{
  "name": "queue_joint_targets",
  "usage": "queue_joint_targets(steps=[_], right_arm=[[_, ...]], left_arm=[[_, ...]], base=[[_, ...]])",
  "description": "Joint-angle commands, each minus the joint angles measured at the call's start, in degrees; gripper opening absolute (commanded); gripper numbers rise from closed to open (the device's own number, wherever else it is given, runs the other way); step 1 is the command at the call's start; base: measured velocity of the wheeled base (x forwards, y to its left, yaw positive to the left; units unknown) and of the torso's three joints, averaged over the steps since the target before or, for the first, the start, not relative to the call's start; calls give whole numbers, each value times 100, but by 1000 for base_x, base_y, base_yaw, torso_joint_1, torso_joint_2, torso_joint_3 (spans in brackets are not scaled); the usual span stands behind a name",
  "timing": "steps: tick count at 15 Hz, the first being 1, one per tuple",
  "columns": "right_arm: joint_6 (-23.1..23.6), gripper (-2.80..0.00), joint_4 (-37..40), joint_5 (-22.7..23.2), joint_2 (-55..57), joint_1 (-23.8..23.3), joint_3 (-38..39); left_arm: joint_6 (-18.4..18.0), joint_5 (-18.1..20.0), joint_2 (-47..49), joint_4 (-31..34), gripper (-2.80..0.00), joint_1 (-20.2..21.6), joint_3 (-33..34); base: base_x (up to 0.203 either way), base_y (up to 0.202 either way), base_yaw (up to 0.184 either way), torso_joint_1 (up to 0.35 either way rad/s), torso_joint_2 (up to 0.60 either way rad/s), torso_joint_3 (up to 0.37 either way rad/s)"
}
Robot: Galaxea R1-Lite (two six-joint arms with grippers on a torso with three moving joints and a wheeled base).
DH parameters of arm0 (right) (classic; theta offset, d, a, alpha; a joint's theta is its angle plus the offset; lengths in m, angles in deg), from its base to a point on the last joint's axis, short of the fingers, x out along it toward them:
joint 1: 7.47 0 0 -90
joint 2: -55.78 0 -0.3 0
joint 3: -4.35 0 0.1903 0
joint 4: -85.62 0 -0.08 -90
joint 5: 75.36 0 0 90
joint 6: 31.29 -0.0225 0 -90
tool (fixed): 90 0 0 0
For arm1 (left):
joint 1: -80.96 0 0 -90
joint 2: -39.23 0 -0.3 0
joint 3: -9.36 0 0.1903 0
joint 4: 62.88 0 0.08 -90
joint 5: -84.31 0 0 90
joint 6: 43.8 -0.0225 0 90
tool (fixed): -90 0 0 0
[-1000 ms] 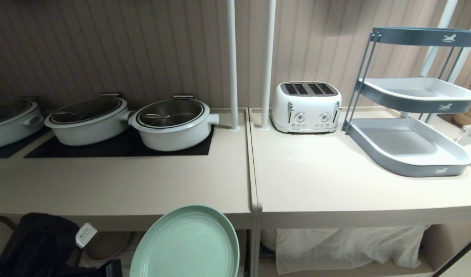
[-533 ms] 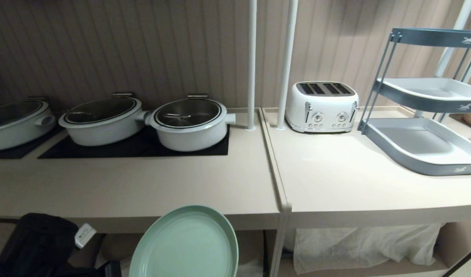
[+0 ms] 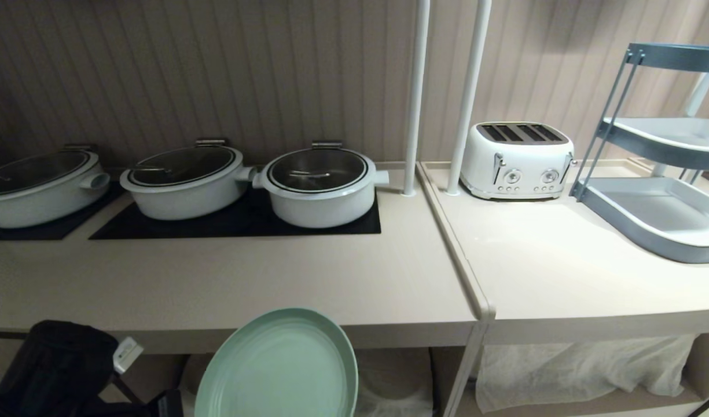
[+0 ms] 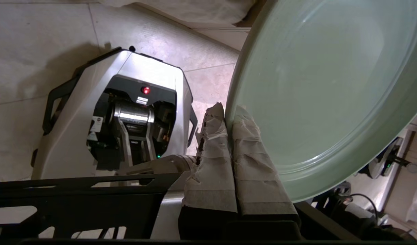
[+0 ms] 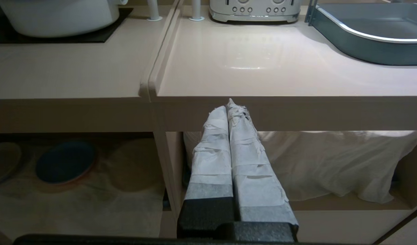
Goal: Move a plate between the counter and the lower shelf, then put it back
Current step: Put the plate
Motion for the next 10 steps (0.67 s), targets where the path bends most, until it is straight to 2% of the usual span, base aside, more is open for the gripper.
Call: queue_joint_targets(steps=[1,10], right_arm=[[4,-280,-4,0,0,0,0],[4,-280,-4,0,0,0,0]], left_arm=[[69,6,1,-2,-280,0,-16],[78,14,1,-2,-280,88,-33]], base=[[0,194,-1,12,2,7],[0,194,-1,3,5,1]])
